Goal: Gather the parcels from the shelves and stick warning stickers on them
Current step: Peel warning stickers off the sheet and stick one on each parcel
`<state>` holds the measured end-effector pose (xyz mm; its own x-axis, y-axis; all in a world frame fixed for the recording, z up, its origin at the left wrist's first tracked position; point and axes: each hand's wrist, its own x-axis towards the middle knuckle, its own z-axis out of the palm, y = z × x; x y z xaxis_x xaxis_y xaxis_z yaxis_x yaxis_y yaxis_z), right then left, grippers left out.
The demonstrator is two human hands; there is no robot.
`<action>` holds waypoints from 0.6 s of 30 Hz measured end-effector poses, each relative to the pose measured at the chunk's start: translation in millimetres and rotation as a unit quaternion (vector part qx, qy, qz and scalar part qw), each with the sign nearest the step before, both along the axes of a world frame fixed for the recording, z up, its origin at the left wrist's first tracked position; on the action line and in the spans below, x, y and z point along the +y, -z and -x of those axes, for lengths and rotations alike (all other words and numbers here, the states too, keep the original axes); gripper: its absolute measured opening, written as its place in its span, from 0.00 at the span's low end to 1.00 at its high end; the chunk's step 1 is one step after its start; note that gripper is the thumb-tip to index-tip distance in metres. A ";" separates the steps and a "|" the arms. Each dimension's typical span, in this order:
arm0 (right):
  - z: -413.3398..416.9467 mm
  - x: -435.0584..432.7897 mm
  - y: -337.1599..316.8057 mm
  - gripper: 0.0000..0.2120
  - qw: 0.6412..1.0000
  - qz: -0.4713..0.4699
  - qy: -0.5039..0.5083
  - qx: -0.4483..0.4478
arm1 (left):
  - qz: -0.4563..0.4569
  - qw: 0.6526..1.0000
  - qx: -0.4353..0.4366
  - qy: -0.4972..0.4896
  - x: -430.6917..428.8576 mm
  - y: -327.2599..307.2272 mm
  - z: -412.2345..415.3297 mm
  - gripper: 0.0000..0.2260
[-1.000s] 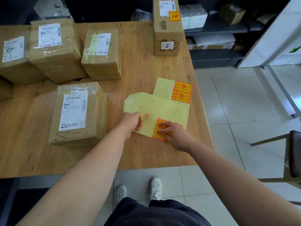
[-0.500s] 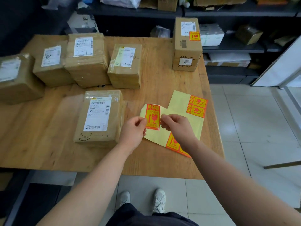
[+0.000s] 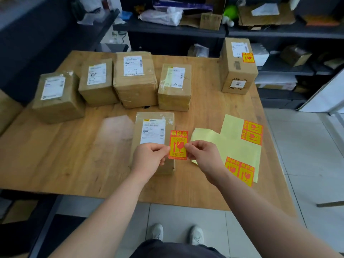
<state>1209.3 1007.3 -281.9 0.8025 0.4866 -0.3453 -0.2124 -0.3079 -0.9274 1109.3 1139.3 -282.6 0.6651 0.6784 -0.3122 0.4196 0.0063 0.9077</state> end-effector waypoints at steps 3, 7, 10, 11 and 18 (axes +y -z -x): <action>13.3 14.5 -0.3 0.10 1.000 0.008 -0.001 -0.007 | 0.011 0.999 0.005 0.041 18.5 -2.1 8.4 0.03; 25.2 28.8 -0.9 0.10 0.999 0.026 0.014 -0.018 | 0.014 0.999 0.006 0.032 33.4 1.6 12.7 0.06; 29.2 34.8 0.8 0.10 0.998 0.052 0.019 -0.034 | -0.035 0.997 0.014 0.060 40.4 6.3 14.0 0.06; 30.0 35.4 1.6 0.10 0.997 0.058 0.021 -0.039 | -0.065 0.995 0.021 0.075 42.2 6.7 14.4 0.06; 35.1 39.0 7.1 0.08 0.994 0.098 0.016 -0.045 | -0.183 0.970 0.088 0.137 46.7 6.5 17.0 0.06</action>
